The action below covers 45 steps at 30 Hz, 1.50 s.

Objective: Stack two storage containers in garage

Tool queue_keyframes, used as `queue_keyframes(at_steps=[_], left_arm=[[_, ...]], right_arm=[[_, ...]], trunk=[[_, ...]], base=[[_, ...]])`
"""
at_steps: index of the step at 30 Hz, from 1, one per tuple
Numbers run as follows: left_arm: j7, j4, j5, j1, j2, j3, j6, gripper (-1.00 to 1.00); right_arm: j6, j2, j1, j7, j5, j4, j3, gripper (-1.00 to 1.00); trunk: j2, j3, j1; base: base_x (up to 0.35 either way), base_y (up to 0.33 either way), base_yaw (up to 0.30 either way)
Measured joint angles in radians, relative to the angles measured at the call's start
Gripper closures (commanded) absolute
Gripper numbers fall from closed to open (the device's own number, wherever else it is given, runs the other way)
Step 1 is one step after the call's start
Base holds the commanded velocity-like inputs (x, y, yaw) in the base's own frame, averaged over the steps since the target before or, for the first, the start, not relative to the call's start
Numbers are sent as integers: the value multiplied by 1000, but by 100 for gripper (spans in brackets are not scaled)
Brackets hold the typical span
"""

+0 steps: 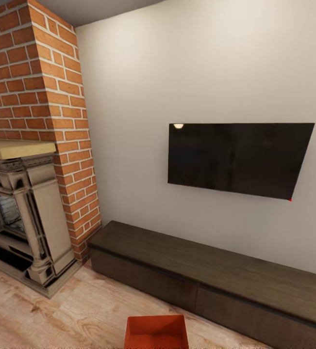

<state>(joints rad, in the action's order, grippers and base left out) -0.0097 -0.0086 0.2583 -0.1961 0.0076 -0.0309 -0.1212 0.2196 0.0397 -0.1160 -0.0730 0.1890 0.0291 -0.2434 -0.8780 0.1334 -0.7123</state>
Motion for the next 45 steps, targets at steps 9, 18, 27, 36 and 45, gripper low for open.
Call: queue_keyframes(at_steps=[9, 18, 27, 36, 45], left_arm=[[0, 0, 0, 0, 0, -1, 0, -100], [0, 0, 0, 0, 0, -1, 0, -100], [0, 0, 0, 0, 0, -1, 0, -100], [0, 0, 0, 0, 0, -1, 0, -100], [0, 0, 0, 0, 0, 0, 0, -100]], right_arm=[[0, 8, -1, 6, 1, 0, 3, -100], [0, 6, -1, 9, 1, 0, 3, -100], [-1, 7, 0, 11, 1, 0, 3, -100], [2, 12, 0, 10, 11, 0, 8, -100], [-1, 11, 0, 9, 14, 0, 13, -100]], trunk=[[0, 14, 0], [0, 29, 0], [0, 43, 0], [0, 58, 0], [0, 72, 0]], base=[[0, 0, 0], [0, 0, 0], [0, 0, 0], [0, 0, 0], [0, 0, 0]])
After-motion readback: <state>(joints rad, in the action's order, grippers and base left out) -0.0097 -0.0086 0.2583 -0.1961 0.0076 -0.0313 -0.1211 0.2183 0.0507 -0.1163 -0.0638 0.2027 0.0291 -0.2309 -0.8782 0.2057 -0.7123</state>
